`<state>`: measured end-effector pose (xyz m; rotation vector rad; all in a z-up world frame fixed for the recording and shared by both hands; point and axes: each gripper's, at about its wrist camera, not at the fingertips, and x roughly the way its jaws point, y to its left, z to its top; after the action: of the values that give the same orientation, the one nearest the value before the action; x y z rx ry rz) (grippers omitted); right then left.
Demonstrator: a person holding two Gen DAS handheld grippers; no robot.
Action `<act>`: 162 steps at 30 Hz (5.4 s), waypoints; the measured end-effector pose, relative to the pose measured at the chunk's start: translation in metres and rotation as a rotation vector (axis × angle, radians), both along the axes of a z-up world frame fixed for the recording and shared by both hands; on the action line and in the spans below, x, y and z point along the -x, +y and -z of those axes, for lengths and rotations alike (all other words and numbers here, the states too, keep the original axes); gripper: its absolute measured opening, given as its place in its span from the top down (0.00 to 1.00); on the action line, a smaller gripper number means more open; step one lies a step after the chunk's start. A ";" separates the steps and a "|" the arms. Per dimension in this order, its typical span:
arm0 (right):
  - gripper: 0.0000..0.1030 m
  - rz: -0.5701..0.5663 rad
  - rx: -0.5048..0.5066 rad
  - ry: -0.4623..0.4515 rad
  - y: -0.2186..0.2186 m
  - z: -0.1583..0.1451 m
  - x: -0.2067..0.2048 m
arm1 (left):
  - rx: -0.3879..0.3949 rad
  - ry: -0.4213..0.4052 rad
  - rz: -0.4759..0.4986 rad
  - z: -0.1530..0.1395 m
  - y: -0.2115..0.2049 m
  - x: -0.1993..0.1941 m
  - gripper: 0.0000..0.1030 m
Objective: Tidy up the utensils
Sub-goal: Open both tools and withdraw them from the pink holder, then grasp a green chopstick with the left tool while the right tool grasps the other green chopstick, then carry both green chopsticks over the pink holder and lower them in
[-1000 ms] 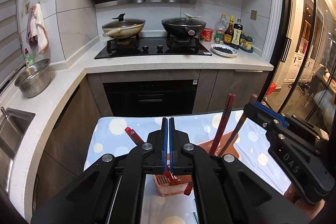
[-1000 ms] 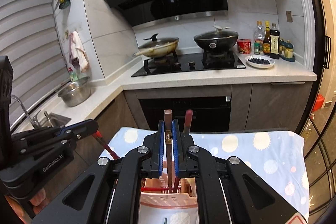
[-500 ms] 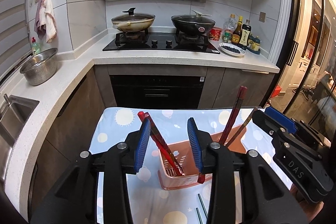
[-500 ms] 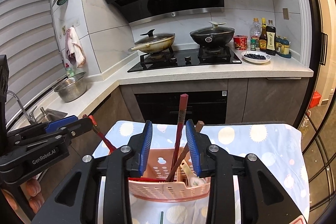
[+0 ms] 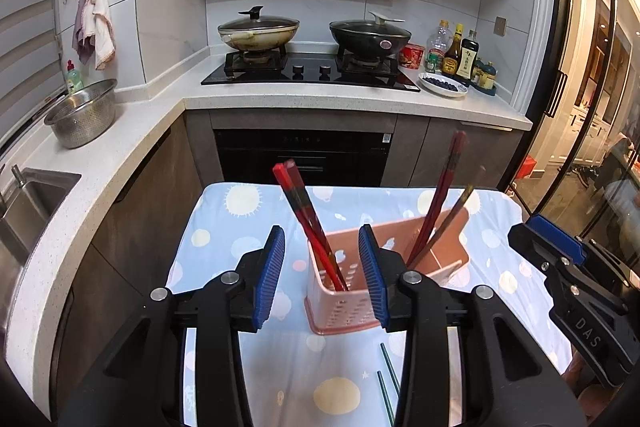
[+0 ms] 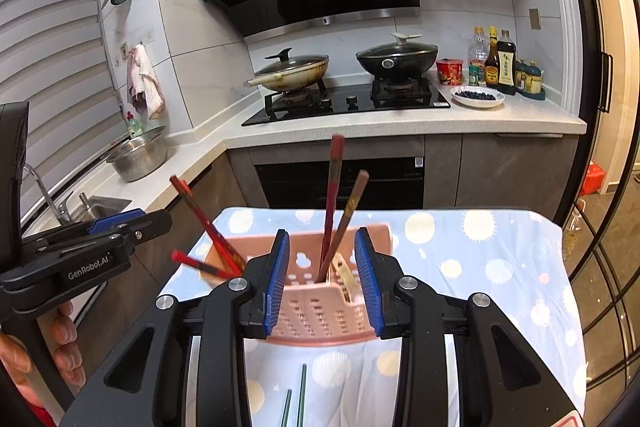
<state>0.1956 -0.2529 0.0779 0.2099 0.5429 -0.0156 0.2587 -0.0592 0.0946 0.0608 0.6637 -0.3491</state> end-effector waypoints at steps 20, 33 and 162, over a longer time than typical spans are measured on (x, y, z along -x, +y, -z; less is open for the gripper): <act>0.68 -0.004 -0.005 0.076 0.007 0.035 0.061 | -0.028 0.063 0.021 0.036 0.005 0.054 0.64; 0.68 -0.012 0.000 0.142 0.013 0.067 0.101 | -0.060 0.147 0.026 0.082 0.008 0.088 0.55; 0.94 0.031 -0.042 0.052 -0.005 0.044 0.198 | -0.026 0.023 0.139 0.051 0.016 0.195 0.93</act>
<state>-0.0019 -0.2580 0.0338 0.2591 0.5918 -0.0395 0.0638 -0.0430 0.0437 0.1282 0.6881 -0.4757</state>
